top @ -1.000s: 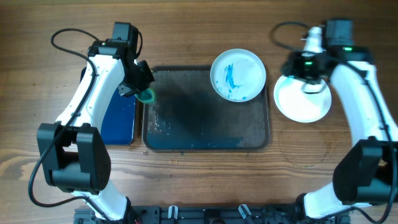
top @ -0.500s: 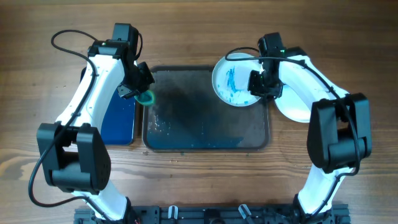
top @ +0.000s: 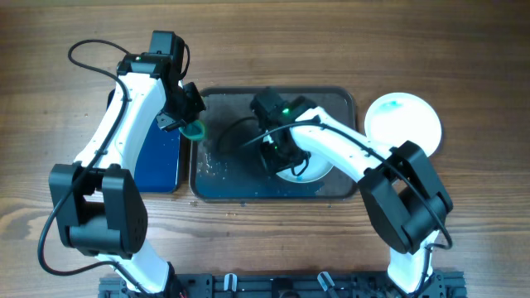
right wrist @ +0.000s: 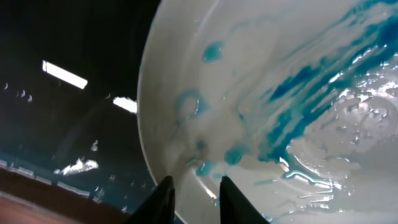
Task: Clean dirty plates on tray and stack at the side
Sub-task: 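Grip the upper plate with the right gripper and drag it to tray centre, then scrub the third plate with the sponge in the left gripper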
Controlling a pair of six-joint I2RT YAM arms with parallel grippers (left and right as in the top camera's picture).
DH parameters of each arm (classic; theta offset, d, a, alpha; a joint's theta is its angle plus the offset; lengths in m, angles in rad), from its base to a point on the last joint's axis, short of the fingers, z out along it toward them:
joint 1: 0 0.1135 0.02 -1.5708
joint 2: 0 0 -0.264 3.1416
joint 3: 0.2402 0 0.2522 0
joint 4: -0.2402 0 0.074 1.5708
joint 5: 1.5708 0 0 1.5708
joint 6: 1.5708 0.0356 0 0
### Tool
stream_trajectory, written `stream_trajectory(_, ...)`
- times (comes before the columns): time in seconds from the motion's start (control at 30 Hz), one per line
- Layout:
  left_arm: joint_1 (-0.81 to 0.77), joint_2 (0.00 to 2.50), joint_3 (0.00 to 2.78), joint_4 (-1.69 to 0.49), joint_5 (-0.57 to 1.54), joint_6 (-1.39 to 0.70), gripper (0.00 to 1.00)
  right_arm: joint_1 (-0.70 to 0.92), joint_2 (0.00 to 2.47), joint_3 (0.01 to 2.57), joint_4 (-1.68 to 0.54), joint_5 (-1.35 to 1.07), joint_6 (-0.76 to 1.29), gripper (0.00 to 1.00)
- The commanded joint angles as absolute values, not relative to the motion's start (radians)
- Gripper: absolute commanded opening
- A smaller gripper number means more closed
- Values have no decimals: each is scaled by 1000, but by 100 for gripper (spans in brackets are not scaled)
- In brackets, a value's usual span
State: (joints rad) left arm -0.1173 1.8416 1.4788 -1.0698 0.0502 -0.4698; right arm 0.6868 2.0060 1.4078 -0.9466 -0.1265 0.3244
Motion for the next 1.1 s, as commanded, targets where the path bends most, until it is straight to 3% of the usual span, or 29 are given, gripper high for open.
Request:
stream_trajectory(0.0, -123, 1835, 1491, -1068, 63, -480, 4, 670, 2011, 1534, -1013, -136, 345, 22)
stream_trajectory(0.1, -123, 1835, 1491, -1073, 63, -480, 4, 595, 1967, 1633, -1150, -104, 392, 26)
stream_trajectory(0.27, -170, 1835, 1491, -1074, 70, -479, 4, 383, 1949, 1577, -1288, -8, 392, 33)
stream_trajectory(0.4, -246, 1835, 1491, -1054, 56, -475, 4, 263, 1949, 1439, -1184, -160, 245, 37)
stream_trajectory(0.57, -304, 1835, 1491, -1003, 51, -476, 4, 264, 1949, 1268, -994, -294, 240, 40)
stream_trajectory(0.63, -320, 1835, 1491, -994, 51, -476, 4, 264, 1949, 1217, -941, -290, 282, 35)
stream_trajectory(0.83, -349, 1835, 1491, -962, 51, -476, 4, 270, 1948, 1181, -784, -369, 315, 4)
stream_trajectory(1.07, -392, 1919, 1491, -953, 117, -476, 4, 358, 1948, 1188, -699, -353, 446, 4)
